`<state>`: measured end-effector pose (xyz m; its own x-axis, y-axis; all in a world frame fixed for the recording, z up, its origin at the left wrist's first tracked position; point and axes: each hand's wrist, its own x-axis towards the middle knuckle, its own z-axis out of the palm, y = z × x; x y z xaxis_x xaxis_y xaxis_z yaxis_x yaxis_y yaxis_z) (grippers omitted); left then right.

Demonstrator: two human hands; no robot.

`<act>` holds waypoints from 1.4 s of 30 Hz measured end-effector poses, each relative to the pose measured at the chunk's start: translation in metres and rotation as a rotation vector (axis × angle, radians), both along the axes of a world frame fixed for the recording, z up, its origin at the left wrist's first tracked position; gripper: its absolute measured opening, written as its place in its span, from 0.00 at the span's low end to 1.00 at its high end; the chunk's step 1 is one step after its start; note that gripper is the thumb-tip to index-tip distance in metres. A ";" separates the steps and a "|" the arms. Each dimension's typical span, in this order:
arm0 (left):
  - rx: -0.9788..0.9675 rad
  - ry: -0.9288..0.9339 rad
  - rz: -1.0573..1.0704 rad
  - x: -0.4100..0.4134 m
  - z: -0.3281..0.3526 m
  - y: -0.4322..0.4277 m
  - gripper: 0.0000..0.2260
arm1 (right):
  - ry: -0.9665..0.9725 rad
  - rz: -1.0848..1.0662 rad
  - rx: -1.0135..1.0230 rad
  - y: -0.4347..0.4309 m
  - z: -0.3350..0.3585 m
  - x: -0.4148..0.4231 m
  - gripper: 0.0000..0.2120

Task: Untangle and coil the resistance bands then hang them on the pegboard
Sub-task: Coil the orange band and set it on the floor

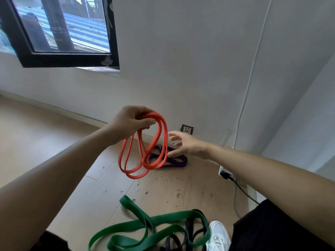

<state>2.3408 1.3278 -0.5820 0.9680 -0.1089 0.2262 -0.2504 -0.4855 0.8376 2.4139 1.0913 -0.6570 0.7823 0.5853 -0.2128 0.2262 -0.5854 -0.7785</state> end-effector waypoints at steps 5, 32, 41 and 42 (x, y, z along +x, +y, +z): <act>0.170 -0.049 -0.087 0.001 -0.003 -0.008 0.09 | -0.117 0.065 0.267 0.021 0.037 -0.009 0.40; 0.053 0.095 -0.031 -0.002 -0.004 -0.009 0.05 | 0.075 0.036 0.319 0.023 0.022 -0.001 0.15; -0.101 0.174 0.047 0.027 -0.005 -0.024 0.08 | 0.200 0.012 0.484 0.042 0.003 0.006 0.32; -0.163 0.195 0.063 0.029 -0.007 -0.023 0.08 | 0.187 -0.011 0.511 0.043 0.002 0.007 0.35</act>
<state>2.3699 1.3045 -0.5892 0.9987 -0.0244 0.0444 -0.0501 -0.3500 0.9354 2.4208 1.1341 -0.6554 0.7648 0.6430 -0.0396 0.0523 -0.1233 -0.9910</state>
